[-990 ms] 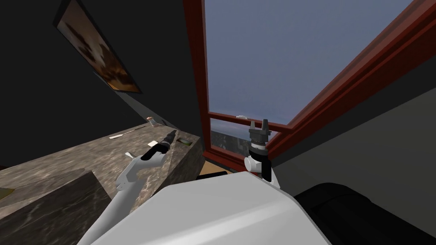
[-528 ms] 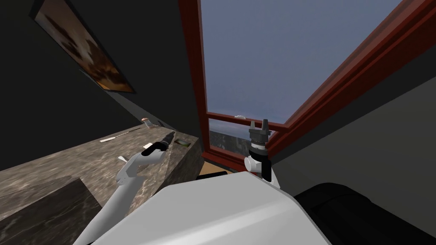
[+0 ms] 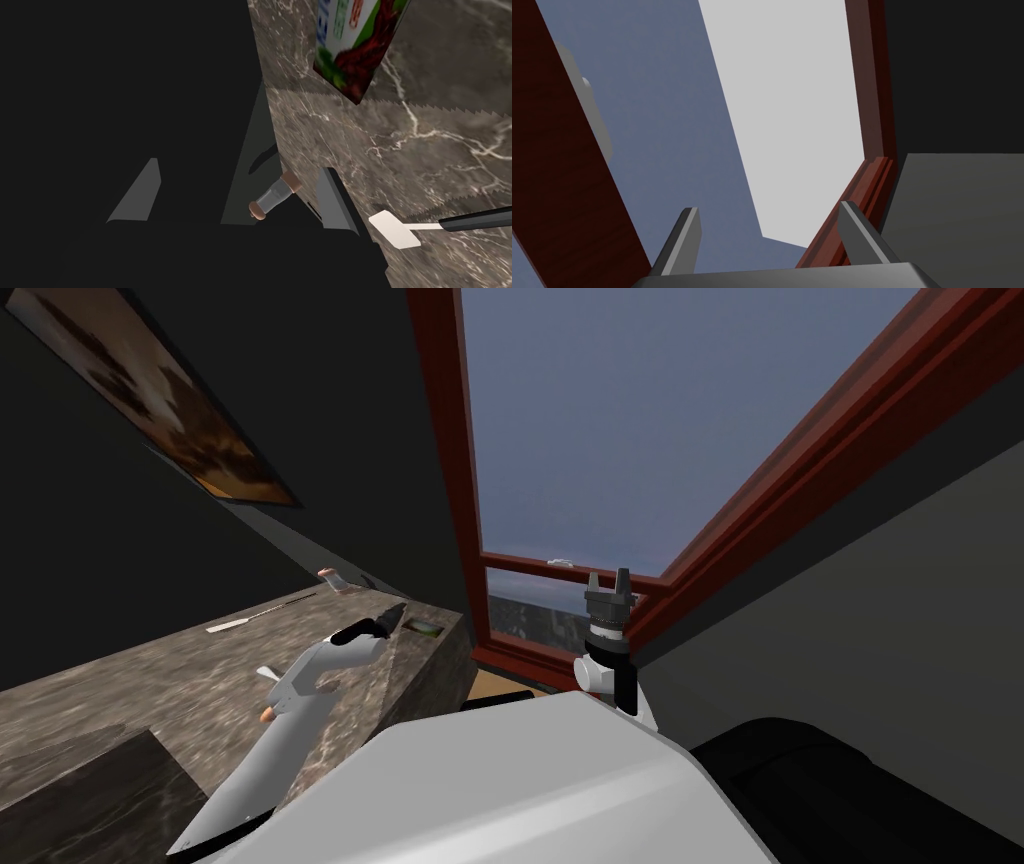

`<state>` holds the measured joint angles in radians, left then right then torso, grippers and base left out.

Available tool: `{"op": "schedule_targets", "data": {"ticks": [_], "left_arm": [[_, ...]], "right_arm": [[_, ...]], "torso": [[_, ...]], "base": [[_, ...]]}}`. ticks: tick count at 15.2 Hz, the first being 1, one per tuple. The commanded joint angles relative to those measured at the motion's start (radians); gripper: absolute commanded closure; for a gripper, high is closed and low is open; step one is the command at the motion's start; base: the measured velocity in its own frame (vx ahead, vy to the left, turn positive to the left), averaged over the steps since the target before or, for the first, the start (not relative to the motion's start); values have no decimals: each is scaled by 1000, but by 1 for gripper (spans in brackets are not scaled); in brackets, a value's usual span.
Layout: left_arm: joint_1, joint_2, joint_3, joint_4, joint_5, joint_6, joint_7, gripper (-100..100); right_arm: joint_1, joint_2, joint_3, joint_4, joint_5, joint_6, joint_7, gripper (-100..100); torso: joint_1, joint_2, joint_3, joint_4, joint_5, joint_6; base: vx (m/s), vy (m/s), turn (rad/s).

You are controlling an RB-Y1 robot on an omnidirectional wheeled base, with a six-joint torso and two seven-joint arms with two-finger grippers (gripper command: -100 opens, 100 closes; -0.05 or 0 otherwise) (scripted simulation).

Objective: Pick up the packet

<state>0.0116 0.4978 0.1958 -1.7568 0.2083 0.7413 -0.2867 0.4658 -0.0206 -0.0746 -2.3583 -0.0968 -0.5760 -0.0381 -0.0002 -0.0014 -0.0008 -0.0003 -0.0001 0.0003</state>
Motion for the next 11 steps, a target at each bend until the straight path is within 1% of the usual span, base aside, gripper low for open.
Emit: {"op": "schedule_targets", "data": {"ticks": [1, 2, 3, 5, 6, 7, 9, 10, 11], "left_arm": [[-9, 4, 5, 11, 5, 50, -7, -100], [-9, 4, 5, 11, 5, 58, -7, -100], [-37, 17, 19, 47, 21, 87, -25, -100], [-37, 17, 19, 47, 21, 128, -25, -100], [-37, 17, 19, 47, 21, 137, -25, -100], [-64, 28, 33, 83, 36, 169, -43, -100], [-64, 28, 33, 83, 36, 209, -43, -100], [-64, 28, 33, 83, 36, 215, -43, -100], [-92, 39, 47, 118, 51, 247, -61, -100]], "right_arm": [[0, 0, 0, 0, 0, 0, 0, 0], [0, 0, 0, 0, 0, 0, 0, 0], [0, 0, 0, 0, 0, 0, 0, 0], [0, 0, 0, 0, 0, 0, 0, 0], [0, 0, 0, 0, 0, 0, 0, 0], [0, 0, 0, 0, 0, 0, 0, 0], [0, 0, 0, 0, 0, 0, 0, 0], [0, 0, 0, 0, 0, 0, 0, 0], [0, 0, 0, 0, 0, 0, 0, 0]], "torso": [[0, 0, 0, 0, 0, 0], [0, 0, 0, 0, 0, 0], [0, 0, 0, 0, 0, -1], [0, 0, 0, 0, 0, 0], [0, 0, 0, 0, 0, 0], [0, 0, 0, 0, 0, -1], [0, 0, 0, 0, 0, 0], [0, 0, 0, 0, 0, 0], [0, 0, 0, 0, 0, -1]], "base": [[14, 3, -59], [9, 4, 8], [15, 3, -87], [18, 5, -89], [8, 4, 4], [13, 1, -78], [15, 4, -92], [8, 3, -5], [13, 2, -97]]}}
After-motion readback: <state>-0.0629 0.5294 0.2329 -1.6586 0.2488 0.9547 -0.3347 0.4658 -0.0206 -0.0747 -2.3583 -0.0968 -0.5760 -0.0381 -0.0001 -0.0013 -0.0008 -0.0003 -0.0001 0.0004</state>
